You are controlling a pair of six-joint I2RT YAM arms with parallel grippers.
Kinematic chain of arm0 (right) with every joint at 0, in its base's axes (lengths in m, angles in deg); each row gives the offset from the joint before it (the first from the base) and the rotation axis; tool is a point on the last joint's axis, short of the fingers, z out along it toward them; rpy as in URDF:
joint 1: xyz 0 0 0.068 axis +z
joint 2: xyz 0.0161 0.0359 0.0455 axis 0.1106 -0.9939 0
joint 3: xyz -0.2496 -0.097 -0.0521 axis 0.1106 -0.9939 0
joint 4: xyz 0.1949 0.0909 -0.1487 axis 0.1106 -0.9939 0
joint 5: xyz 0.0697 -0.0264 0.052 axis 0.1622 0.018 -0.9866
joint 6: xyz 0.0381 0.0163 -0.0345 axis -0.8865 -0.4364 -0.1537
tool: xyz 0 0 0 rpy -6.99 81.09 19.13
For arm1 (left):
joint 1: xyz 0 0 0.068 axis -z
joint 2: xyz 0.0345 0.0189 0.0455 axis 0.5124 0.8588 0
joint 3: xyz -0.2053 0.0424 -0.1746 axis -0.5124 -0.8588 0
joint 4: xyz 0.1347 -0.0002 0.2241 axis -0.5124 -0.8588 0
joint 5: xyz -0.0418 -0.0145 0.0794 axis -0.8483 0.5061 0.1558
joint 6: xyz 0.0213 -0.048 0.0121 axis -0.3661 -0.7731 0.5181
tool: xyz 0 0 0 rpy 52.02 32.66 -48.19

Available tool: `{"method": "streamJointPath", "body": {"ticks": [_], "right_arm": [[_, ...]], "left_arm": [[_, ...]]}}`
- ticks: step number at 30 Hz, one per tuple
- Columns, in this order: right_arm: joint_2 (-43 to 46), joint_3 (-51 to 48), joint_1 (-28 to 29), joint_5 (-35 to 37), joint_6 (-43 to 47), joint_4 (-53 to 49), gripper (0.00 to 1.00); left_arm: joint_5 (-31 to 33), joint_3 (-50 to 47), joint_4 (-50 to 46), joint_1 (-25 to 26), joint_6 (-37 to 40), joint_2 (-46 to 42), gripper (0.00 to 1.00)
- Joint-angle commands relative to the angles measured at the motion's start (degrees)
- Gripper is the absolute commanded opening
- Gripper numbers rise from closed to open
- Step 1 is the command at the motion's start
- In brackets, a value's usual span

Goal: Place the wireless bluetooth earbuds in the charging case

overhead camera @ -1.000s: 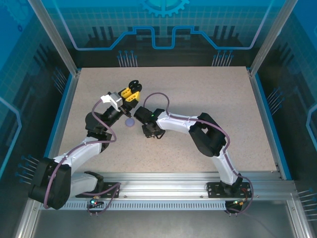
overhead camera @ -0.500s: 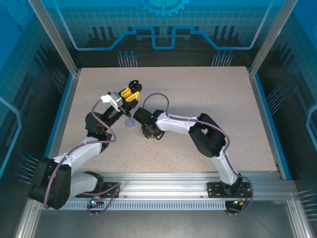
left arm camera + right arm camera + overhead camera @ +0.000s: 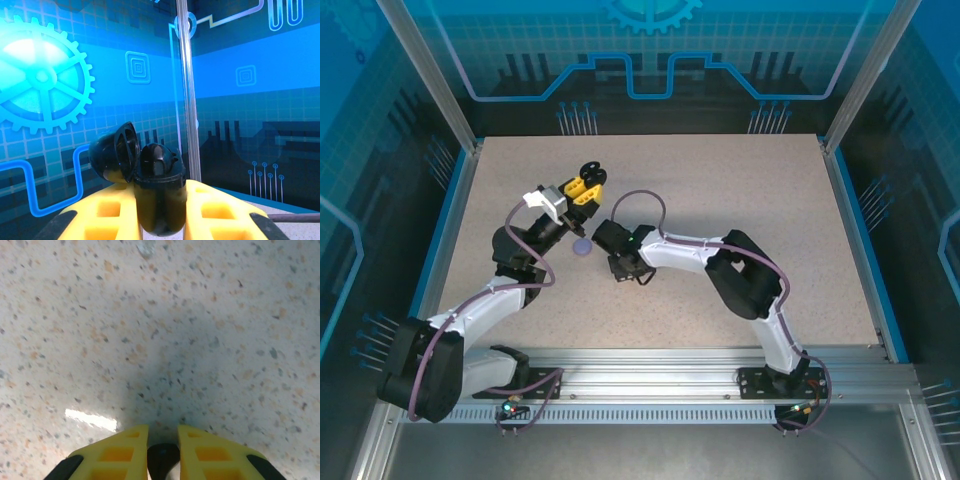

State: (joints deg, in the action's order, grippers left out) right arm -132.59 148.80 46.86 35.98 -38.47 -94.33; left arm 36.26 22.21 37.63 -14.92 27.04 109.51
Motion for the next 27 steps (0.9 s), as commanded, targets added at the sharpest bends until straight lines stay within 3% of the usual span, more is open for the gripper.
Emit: {"method": "streamJointPath", "body": {"ticks": [1,15,27], "right_arm": [[4.98,-2.02,-0.20,0.47,-0.97,0.42,0.19],[24.64,-8.85,-5.42,1.59,2.76,6.72,0.18],[40.06,-6.50,-9.71,2.95,9.94,10.67,0.19]], "left_arm": [[-0.66,0.00,2.54,-0.26,-1.32,0.22,0.00],[-1.23,1.66,5.15,-0.17,-2.21,3.17,0.00],[-2.51,1.90,10.39,-0.07,-3.50,8.09,0.00]]}}
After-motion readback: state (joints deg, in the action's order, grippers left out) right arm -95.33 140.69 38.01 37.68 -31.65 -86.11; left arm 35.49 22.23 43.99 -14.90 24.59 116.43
